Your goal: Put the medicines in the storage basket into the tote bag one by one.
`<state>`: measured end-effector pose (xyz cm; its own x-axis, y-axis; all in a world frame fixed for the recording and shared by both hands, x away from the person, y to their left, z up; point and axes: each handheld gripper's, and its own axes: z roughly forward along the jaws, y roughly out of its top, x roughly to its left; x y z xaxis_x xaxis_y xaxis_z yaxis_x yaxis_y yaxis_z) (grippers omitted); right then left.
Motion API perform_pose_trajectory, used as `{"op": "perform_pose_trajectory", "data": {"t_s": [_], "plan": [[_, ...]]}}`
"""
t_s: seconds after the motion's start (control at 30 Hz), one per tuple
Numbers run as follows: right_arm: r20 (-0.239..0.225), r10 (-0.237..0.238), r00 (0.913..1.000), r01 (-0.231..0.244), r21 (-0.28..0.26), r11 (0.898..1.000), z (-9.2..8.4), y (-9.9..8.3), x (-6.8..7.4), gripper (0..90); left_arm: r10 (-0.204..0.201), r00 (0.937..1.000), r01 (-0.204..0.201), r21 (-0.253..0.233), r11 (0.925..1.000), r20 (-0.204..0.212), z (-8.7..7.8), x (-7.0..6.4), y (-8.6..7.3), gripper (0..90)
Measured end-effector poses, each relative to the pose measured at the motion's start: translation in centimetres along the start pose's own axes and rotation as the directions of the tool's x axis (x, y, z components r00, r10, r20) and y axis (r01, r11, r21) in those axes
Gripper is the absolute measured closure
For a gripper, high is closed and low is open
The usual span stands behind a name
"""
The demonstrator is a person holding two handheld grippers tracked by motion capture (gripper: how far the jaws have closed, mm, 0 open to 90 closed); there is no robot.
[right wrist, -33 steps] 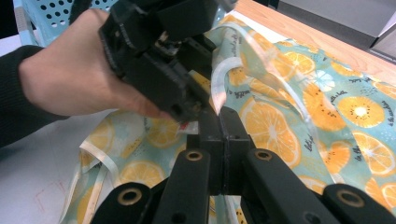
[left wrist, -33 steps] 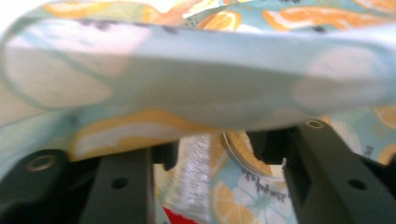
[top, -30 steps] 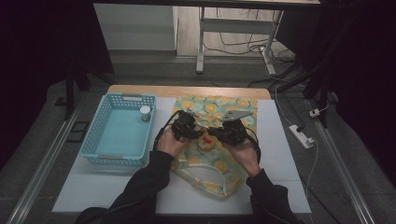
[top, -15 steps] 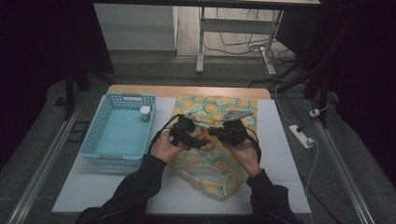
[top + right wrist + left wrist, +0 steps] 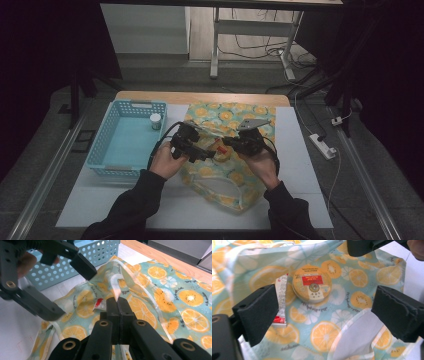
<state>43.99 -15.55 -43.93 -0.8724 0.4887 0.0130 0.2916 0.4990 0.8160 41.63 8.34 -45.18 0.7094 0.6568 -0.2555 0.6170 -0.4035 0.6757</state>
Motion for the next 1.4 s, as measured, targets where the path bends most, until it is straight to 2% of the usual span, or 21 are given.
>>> {"op": "perform_pose_trajectory", "data": {"t_s": [0.33,0.47,0.53,0.6,0.87,0.93,1.07,1.23,1.4], "plan": [[0.000,-0.003,1.0000,0.003,0.002,1.000,0.0,0.0,0.1,90.0,0.004,0.9996,-0.004,-0.009,1.0000,0.028,-2.2,1.8,-1.2,2.1],[-0.001,-0.004,1.0000,0.004,0.003,1.000,0.0,0.0,0.1,90.0,0.008,1.0000,-0.007,-0.024,0.9997,0.004,-3.4,2.7,-1.7,2.1],[-0.002,-0.004,1.0000,0.004,0.003,1.000,0.0,0.0,0.1,90.0,-0.012,0.9998,0.012,-0.041,0.9991,0.014,-4.0,3.2,-2.1,2.3],[0.000,-0.004,1.0000,0.004,0.001,1.000,0.0,0.0,0.0,90.0,-0.027,0.9996,0.027,-0.054,0.9981,0.005,-4.5,3.7,-2.5,2.2],[-0.002,-0.005,1.0000,0.005,0.004,1.000,0.1,0.0,0.0,90.0,-0.039,0.9975,0.033,-0.094,0.9950,-0.058,-7.0,5.8,-3.7,1.8],[-0.002,-0.007,1.0000,0.007,0.007,1.000,0.1,0.0,0.0,90.0,-0.034,0.9951,0.025,-0.096,0.9951,-0.092,-7.6,6.2,-4.0,2.6],[-0.002,-0.007,1.0000,0.007,0.007,1.000,0.1,0.0,0.0,90.0,-0.071,0.9908,0.059,-0.108,0.9924,-0.115,-8.6,7.1,-4.7,2.6],[-0.001,-0.008,1.0000,0.008,0.008,1.000,0.1,0.0,0.0,90.0,-0.110,0.9803,0.088,-0.134,0.9870,-0.164,-9.6,8.7,-5.3,2.9],[-0.003,-0.008,1.0000,0.008,0.010,1.000,0.2,-0.1,0.1,90.0,-0.142,0.9652,0.116,-0.128,0.9850,-0.220,-10.2,10.6,-5.3,2.9]]}}
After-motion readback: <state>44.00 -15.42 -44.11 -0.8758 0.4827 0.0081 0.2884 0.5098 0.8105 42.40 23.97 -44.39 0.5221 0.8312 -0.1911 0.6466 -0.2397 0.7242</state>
